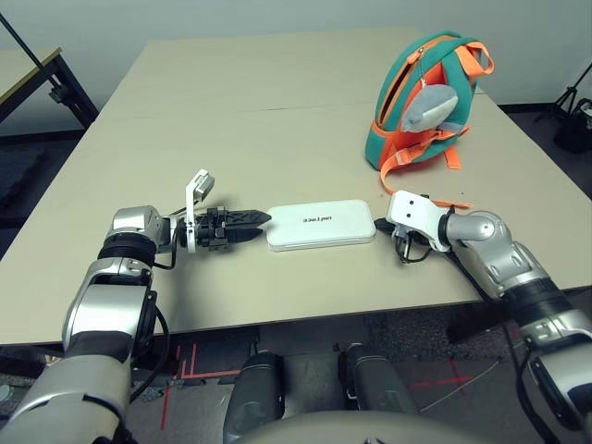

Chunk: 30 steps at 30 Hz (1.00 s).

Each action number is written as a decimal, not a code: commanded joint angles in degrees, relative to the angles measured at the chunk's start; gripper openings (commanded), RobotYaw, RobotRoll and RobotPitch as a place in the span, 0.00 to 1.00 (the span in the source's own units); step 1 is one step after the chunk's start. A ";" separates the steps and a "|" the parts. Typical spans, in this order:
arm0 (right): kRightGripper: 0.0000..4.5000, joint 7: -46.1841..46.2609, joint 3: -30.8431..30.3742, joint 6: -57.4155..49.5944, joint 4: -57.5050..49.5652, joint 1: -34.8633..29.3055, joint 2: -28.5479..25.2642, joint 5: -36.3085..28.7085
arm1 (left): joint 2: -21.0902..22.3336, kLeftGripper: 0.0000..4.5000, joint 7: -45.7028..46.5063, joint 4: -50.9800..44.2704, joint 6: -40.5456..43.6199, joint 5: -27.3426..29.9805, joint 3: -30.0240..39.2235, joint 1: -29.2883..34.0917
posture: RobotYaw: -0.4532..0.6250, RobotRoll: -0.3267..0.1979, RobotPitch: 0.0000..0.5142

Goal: Put the pencil case into the backpack and zip it.

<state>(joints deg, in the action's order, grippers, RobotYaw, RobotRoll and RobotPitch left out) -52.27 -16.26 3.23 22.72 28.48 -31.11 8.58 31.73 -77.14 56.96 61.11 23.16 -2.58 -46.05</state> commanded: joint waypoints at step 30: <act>0.00 -5.54 -6.43 5.96 7.04 8.78 11.14 4.35 | 0.71 1.00 -0.97 1.97 -0.09 -5.30 -0.12 -0.94 | 0.27 0.62 0.07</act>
<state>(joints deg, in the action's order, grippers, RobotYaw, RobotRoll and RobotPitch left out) -57.83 -21.37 8.04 29.30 36.04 -21.06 12.54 33.44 -78.19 57.54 60.66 18.96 -1.50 -46.62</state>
